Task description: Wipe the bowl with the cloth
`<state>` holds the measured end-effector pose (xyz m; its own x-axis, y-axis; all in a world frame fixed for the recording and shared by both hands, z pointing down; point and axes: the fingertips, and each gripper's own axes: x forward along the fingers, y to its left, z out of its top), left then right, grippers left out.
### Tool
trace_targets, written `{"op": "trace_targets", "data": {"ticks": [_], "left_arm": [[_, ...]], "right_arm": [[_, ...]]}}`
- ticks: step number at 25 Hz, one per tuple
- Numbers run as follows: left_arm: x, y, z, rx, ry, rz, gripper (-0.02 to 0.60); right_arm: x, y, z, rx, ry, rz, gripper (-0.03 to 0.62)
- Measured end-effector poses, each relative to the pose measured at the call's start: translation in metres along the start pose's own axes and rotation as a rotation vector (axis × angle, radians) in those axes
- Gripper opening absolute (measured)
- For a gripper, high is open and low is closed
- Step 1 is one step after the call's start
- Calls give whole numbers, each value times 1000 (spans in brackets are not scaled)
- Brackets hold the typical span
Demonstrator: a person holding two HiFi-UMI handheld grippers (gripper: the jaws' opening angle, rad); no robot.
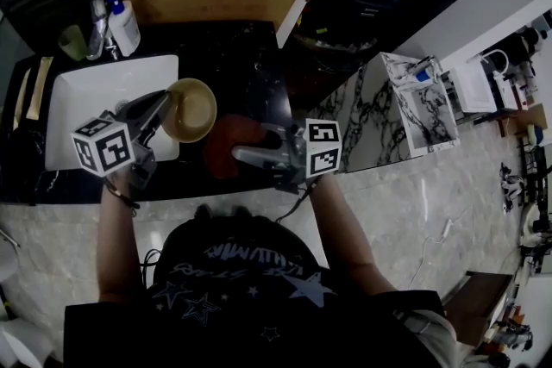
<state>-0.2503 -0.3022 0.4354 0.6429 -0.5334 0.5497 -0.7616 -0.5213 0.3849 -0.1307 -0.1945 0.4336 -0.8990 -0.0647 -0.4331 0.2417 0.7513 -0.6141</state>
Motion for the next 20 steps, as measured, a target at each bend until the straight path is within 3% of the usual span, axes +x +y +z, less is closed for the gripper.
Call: {"op": "trace_targets", "data": {"ticks": [6,12,20], "left_arm": [[11,27,-25,-44,114,142,21],[34,44,-39,-92,156,181,21],[54,51,-61,-55,261,167,21]], "right_arm": [[-23,-20,14,-32,-77,-190,48],[-46,-30,15,-36,-137,-346,48],[-54,-33,5,-29,-191,-493,48]]}}
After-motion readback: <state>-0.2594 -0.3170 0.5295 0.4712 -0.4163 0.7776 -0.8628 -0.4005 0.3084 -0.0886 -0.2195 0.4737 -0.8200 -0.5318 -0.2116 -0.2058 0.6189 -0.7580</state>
